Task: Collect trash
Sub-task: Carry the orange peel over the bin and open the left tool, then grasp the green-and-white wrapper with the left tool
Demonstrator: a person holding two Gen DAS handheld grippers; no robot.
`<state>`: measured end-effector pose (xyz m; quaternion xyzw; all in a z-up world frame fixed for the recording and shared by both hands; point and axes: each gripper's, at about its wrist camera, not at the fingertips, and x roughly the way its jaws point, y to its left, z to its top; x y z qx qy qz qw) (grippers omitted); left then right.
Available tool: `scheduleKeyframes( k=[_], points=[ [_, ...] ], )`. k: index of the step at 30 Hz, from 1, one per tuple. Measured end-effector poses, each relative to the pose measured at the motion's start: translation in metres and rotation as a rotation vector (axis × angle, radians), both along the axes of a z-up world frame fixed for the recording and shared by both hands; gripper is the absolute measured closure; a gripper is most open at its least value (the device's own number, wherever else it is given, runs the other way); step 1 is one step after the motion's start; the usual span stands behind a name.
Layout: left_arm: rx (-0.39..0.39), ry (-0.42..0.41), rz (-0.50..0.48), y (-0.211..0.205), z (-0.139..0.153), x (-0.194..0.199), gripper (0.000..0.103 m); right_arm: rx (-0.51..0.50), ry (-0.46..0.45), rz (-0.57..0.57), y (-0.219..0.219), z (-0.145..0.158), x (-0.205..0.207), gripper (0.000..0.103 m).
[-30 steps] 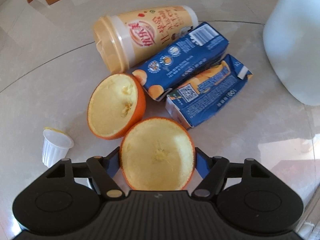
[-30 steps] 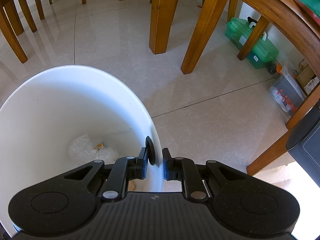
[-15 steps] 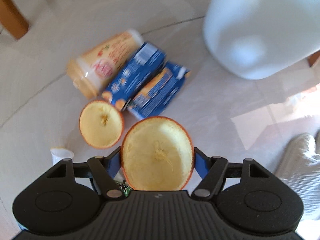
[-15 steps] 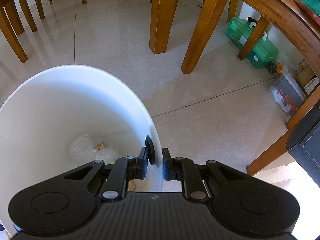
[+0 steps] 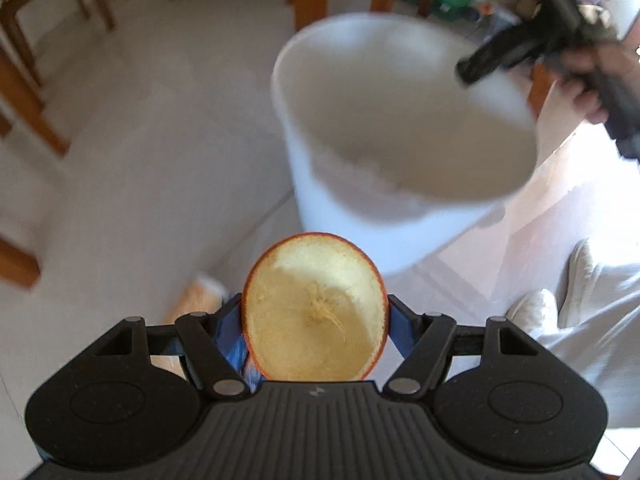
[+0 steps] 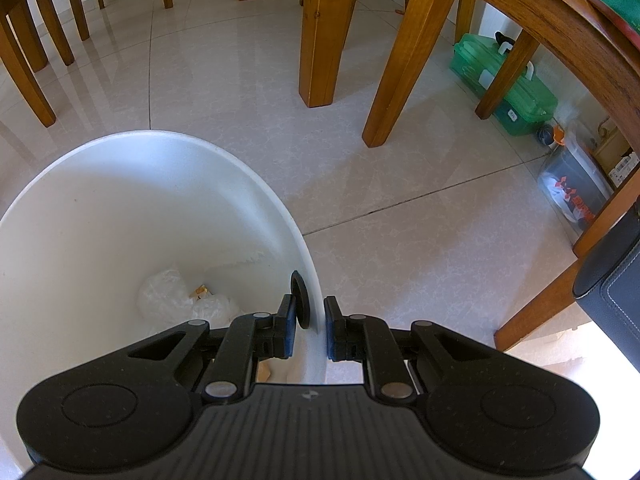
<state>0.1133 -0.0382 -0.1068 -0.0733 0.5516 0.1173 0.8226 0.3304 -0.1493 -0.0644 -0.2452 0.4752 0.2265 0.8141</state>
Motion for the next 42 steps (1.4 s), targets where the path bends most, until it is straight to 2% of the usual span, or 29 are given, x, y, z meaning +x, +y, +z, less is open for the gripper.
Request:
scheduleKeyframes(
  k=[2,9,10,12,14,17,19,28,34,38,42],
  points=[
    [0.012,-0.034,-0.046,-0.003,0.017,0.016,0.031,0.0,0.001,-0.001,0.0,0.0,0.0,0.086],
    [0.021,-0.176,-0.089,-0.007,0.043,0.067,0.031,-0.001,0.001,-0.002,0.0,0.001,0.0,0.086],
    [0.02,-0.188,-0.118,-0.01,0.048,0.072,0.031,0.001,0.001,-0.003,0.0,0.0,0.0,0.086],
    [0.017,-0.218,-0.131,-0.015,0.054,0.082,0.027,0.0,0.001,-0.002,0.0,0.0,0.0,0.086],
    [0.009,-0.239,-0.126,-0.021,0.063,0.09,0.017,0.0,0.001,-0.001,0.0,0.0,0.0,0.086],
    [0.004,-0.272,-0.133,-0.023,0.073,0.086,0.014,0.001,0.001,-0.002,0.0,0.0,0.0,0.086],
    [0.012,-0.264,-0.135,-0.021,0.077,0.081,0.013,0.002,0.001,-0.002,0.0,0.001,-0.001,0.086],
    [0.03,-0.211,-0.066,-0.001,0.059,0.044,0.013,0.001,0.001,-0.002,0.0,0.001,-0.001,0.086],
    [-0.004,-0.161,0.058,0.021,0.03,0.007,0.013,0.0,0.0,0.0,0.0,0.001,0.0,0.086],
    [-0.047,-0.111,0.18,0.038,0.003,-0.025,0.012,0.001,0.0,-0.002,0.0,0.001,0.0,0.086],
    [-0.054,-0.045,0.295,0.051,-0.026,-0.056,0.012,-0.003,-0.005,0.001,0.001,0.001,-0.001,0.086]
  ],
)
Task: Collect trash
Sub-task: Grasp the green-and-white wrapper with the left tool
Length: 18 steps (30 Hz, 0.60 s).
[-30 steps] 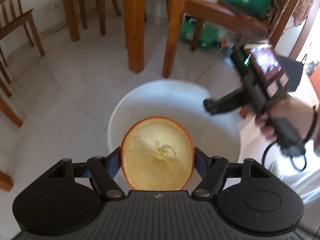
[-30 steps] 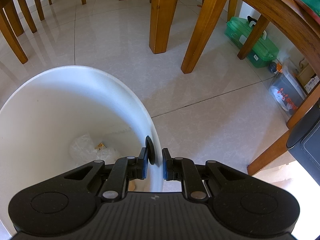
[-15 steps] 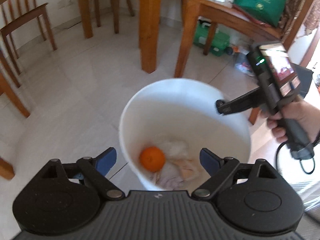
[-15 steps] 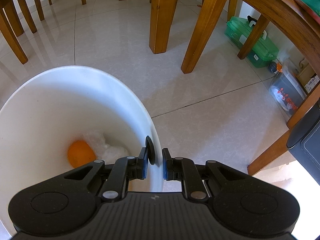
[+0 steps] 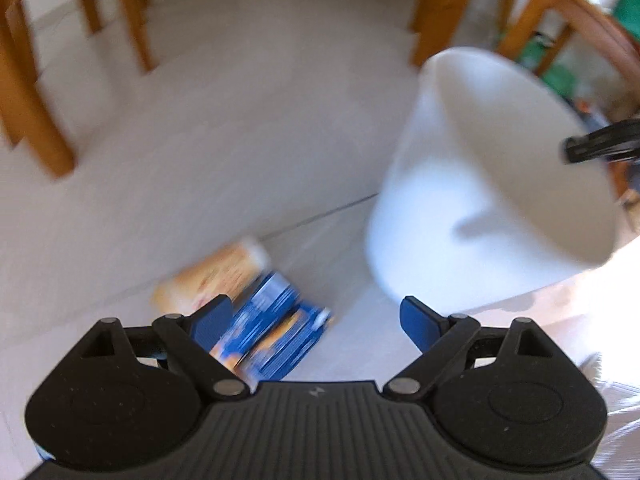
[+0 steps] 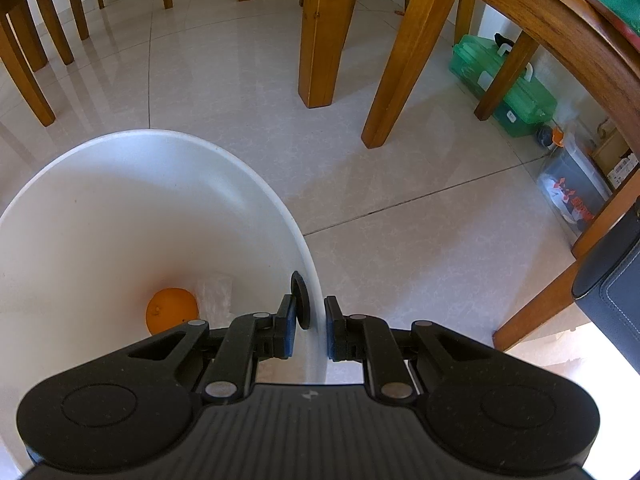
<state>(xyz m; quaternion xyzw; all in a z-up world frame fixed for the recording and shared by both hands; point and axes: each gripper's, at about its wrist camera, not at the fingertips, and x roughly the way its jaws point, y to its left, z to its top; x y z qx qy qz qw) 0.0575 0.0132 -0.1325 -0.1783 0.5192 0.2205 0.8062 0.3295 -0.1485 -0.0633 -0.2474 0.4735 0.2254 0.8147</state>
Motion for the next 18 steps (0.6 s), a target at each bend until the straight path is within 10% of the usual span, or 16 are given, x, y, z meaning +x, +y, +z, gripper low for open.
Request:
scheduleKeyframes(
  k=[18],
  points=[
    [-0.262,0.259,0.467,0.04,-0.13,-0.113,0.013,-0.001,-0.002,0.0,-0.001,0.0,0.0,0.085]
  ],
)
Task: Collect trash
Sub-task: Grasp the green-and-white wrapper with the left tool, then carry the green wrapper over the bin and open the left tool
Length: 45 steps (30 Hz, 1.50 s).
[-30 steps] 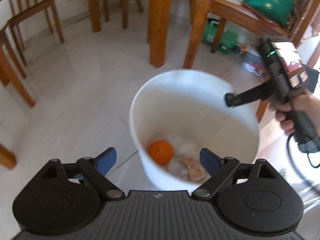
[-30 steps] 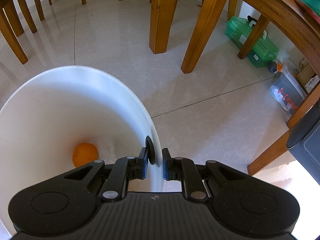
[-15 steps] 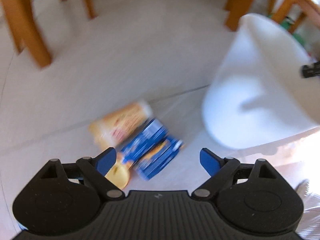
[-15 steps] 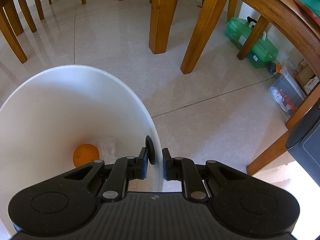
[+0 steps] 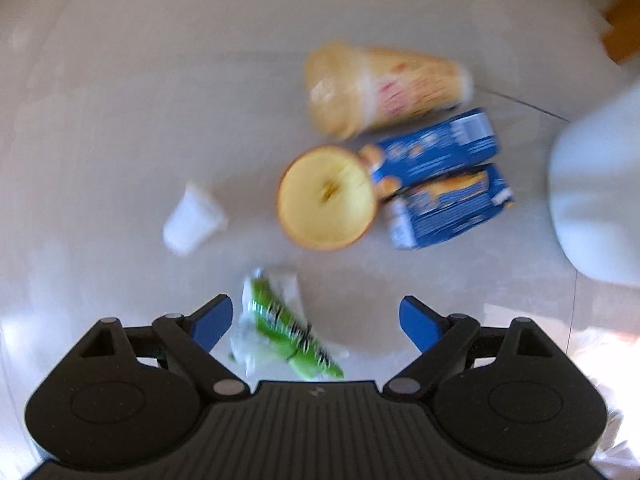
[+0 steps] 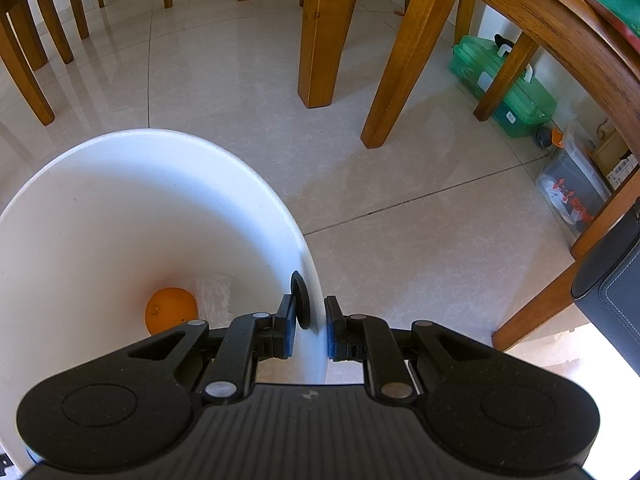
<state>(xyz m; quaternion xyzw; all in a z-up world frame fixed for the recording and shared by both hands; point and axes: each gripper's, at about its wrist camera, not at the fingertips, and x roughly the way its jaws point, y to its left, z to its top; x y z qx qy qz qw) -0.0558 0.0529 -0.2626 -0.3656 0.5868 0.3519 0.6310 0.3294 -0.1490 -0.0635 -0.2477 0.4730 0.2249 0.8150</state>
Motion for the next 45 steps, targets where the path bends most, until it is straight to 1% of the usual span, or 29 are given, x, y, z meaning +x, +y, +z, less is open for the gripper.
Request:
scheduleKeyframes(
  k=[5,7,9,12,18,21,25,27,30,31,32,33,34,36,38,42,43,45],
  points=[
    [-0.07,0.03,0.109,0.0,-0.028,-0.021,0.013,0.0,-0.001,0.001,0.0,0.0,0.0,0.085],
    [-0.111,0.033,0.15,-0.001,-0.04,-0.028,0.013,-0.001,-0.001,0.002,0.0,0.0,0.0,0.085],
    [-0.145,0.026,0.208,-0.002,-0.049,-0.035,0.013,-0.001,-0.001,0.002,0.0,0.0,0.0,0.085],
    [-0.183,0.014,0.251,-0.003,-0.061,-0.039,0.013,-0.001,-0.002,0.002,0.0,0.0,0.0,0.085],
    [-0.124,0.022,0.277,0.004,-0.078,-0.037,0.013,-0.003,-0.005,0.005,0.001,0.001,-0.001,0.085],
    [-0.123,0.02,0.28,0.004,-0.082,-0.033,0.014,-0.005,-0.006,0.005,0.001,0.0,-0.001,0.085],
    [-0.151,-0.025,0.259,-0.004,-0.083,-0.026,0.015,-0.004,-0.005,0.003,0.001,0.0,-0.002,0.085],
    [-0.132,-0.011,0.224,-0.01,-0.083,-0.022,0.015,-0.005,-0.005,0.001,0.002,0.0,-0.002,0.085],
    [-0.108,0.041,0.218,-0.016,-0.084,-0.022,0.016,-0.005,-0.006,0.002,0.002,0.001,-0.002,0.085],
    [-0.105,0.045,0.242,-0.018,-0.084,-0.023,0.019,-0.004,-0.005,0.001,0.002,0.001,-0.002,0.085],
    [-0.101,0.038,0.246,-0.02,-0.084,-0.025,0.025,-0.004,-0.004,0.0,0.002,0.001,-0.002,0.085],
    [-0.099,0.031,0.25,-0.021,-0.084,-0.026,0.028,-0.004,-0.005,0.0,0.002,0.0,-0.002,0.085],
    [-0.096,0.027,0.288,-0.022,-0.085,-0.028,0.033,-0.005,-0.005,0.0,0.002,0.0,-0.002,0.085],
    [-0.083,0.031,0.292,-0.024,-0.085,-0.028,0.034,-0.005,-0.006,0.001,0.002,0.0,-0.002,0.085],
    [-0.068,0.018,0.276,-0.025,-0.083,-0.026,0.04,-0.005,-0.006,0.003,0.002,0.001,-0.002,0.085],
    [-0.033,0.018,0.232,-0.029,-0.076,-0.023,0.041,-0.005,-0.006,0.001,0.002,0.0,-0.003,0.085],
    [-0.026,0.018,0.243,-0.03,-0.074,-0.023,0.041,-0.006,-0.006,0.003,0.002,0.0,-0.003,0.085],
    [-0.027,0.011,0.223,-0.032,-0.07,-0.022,0.041,-0.005,-0.007,0.002,0.001,0.0,-0.002,0.085]
  ],
)
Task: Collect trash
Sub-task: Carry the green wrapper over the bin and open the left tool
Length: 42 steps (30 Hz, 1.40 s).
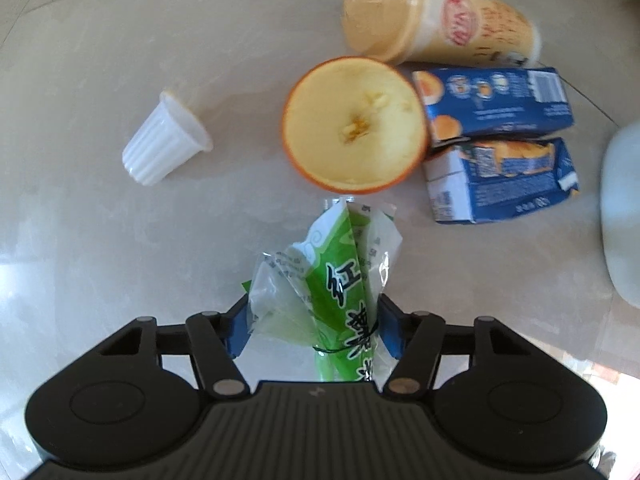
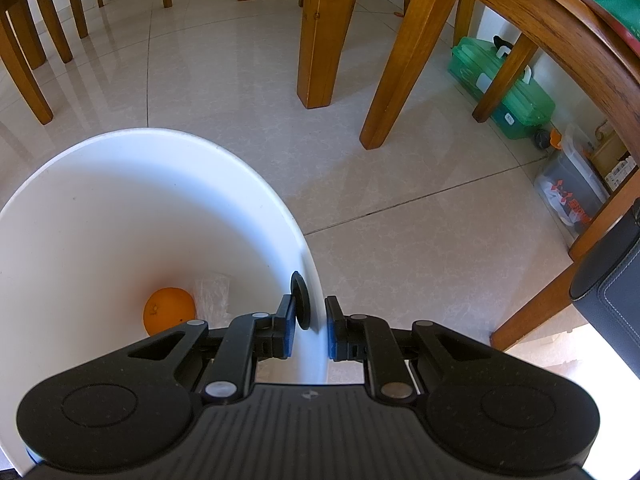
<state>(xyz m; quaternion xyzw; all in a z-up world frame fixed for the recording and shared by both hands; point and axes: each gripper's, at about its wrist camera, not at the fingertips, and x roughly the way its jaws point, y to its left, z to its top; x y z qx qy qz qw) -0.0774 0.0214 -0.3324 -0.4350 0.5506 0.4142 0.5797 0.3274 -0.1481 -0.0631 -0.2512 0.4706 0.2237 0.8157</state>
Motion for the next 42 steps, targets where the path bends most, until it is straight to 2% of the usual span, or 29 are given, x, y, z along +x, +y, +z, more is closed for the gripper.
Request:
scheduleKeyframes(
  k=[3,4,9,13,14,15,16,21,27,31,35,39,40,41,42],
  points=[
    [0.008,-0.007,-0.011,-0.004,0.009,0.004,0.042,0.0,-0.001,0.0,0.0,0.0,0.0,0.085],
    [0.022,-0.003,0.034,-0.005,0.014,0.006,0.042,0.0,-0.001,0.001,0.0,0.0,0.0,0.085],
    [0.022,-0.035,-0.09,-0.015,0.04,0.021,0.042,-0.006,-0.008,0.009,0.0,0.0,-0.001,0.085],
    [0.04,-0.083,-0.215,-0.02,0.075,0.04,0.042,-0.006,-0.009,0.01,0.0,-0.001,-0.001,0.085],
    [0.045,-0.095,-0.238,-0.003,0.079,0.035,0.042,-0.006,-0.009,0.01,0.0,-0.001,-0.001,0.085],
    [0.054,-0.111,-0.264,-0.002,0.088,0.042,0.042,-0.006,-0.009,0.009,0.001,-0.001,-0.001,0.085],
    [0.069,-0.122,-0.276,0.004,0.091,0.07,0.042,-0.007,-0.009,0.009,0.001,-0.001,-0.001,0.085],
    [0.149,-0.18,-0.414,0.002,0.154,0.101,0.042,-0.007,-0.01,0.009,0.001,-0.001,-0.001,0.085],
    [0.257,-0.248,-0.557,0.008,0.224,0.159,0.042,0.0,-0.007,0.002,0.002,-0.001,0.001,0.084],
    [0.317,-0.294,-0.637,0.005,0.257,0.196,0.041,-0.005,-0.005,-0.011,0.006,-0.001,0.001,0.084],
    [0.365,-0.344,-0.705,0.005,0.269,0.234,0.041,0.0,-0.005,-0.01,0.004,-0.001,0.0,0.084],
    [0.355,-0.385,-0.738,0.004,0.268,0.262,0.04,0.002,-0.001,-0.018,0.004,-0.001,0.001,0.084],
    [0.354,-0.388,-0.743,0.002,0.267,0.267,0.036,0.003,-0.001,-0.017,0.003,-0.001,0.002,0.084],
    [0.353,-0.39,-0.744,0.0,0.266,0.272,0.025,0.004,0.0,-0.018,0.003,-0.001,0.002,0.084],
    [0.356,-0.39,-0.743,-0.002,0.266,0.275,0.02,0.004,0.001,-0.018,0.003,-0.001,0.002,0.084]
  ],
)
